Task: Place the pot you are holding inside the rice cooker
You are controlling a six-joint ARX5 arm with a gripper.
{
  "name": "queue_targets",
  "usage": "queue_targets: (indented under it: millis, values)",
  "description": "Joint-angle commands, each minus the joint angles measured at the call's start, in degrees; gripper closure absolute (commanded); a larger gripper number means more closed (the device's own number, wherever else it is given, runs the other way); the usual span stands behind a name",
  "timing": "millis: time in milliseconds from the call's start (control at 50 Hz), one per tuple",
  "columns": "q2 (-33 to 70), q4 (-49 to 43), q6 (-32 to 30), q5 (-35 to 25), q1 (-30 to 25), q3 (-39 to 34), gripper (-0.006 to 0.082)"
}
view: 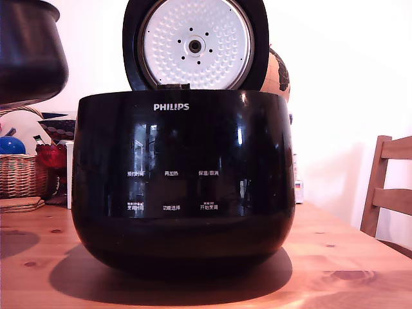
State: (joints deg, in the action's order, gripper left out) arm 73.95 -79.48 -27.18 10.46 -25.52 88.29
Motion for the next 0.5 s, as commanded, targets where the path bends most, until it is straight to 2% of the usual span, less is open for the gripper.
queue_targets:
  millis: [0, 260, 480]
  values:
    - [-1.0, 1.3, 0.2, 1.6, -0.3, 1.3, 0.0791]
    - [-2.1, 1.3, 0.2, 1.6, -2.6, 2.6, 0.0791]
    - [-3.6, 1.3, 0.2, 0.7, -8.3, 5.0, 0.0791]
